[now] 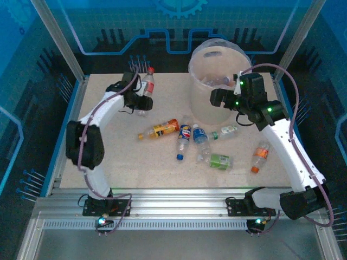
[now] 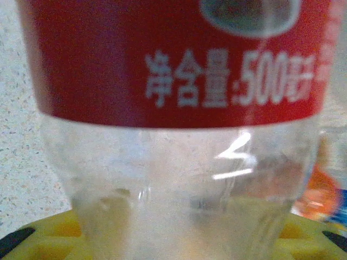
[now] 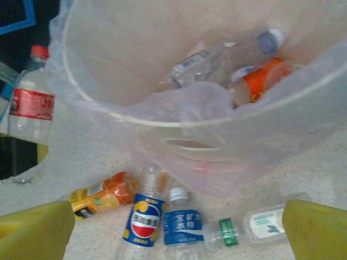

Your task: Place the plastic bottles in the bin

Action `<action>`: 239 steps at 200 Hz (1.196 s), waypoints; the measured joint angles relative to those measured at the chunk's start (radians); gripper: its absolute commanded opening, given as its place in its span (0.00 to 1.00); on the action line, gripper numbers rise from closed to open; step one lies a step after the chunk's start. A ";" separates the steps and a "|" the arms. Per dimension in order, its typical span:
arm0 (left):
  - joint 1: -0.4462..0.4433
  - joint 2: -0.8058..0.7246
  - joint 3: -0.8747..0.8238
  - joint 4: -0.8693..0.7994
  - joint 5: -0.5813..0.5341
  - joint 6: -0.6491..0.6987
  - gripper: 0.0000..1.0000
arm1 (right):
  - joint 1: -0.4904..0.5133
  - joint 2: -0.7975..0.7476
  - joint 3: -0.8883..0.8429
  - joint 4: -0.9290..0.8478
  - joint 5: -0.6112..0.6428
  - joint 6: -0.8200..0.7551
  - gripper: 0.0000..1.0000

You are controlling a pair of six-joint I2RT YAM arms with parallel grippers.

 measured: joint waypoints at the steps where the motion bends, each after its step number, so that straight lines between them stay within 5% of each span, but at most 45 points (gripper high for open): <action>1: 0.000 -0.011 -0.006 0.004 0.006 -0.001 0.44 | 0.000 0.000 0.000 0.001 -0.002 0.000 1.00; 65: -0.068 -0.345 -0.298 0.292 0.244 -0.179 0.44 | 0.013 0.033 -0.015 0.150 -0.226 0.031 1.00; 130: -0.274 -0.413 -0.370 0.482 0.385 -0.229 0.46 | 0.040 0.131 0.043 0.288 -0.476 0.060 1.00; 179: -0.345 -0.414 -0.370 0.540 0.439 -0.209 0.46 | 0.053 0.164 0.139 0.294 -0.528 0.050 1.00; 239: -0.394 -0.428 -0.370 0.552 0.497 -0.148 0.46 | 0.053 0.203 0.221 0.291 -0.537 0.024 0.76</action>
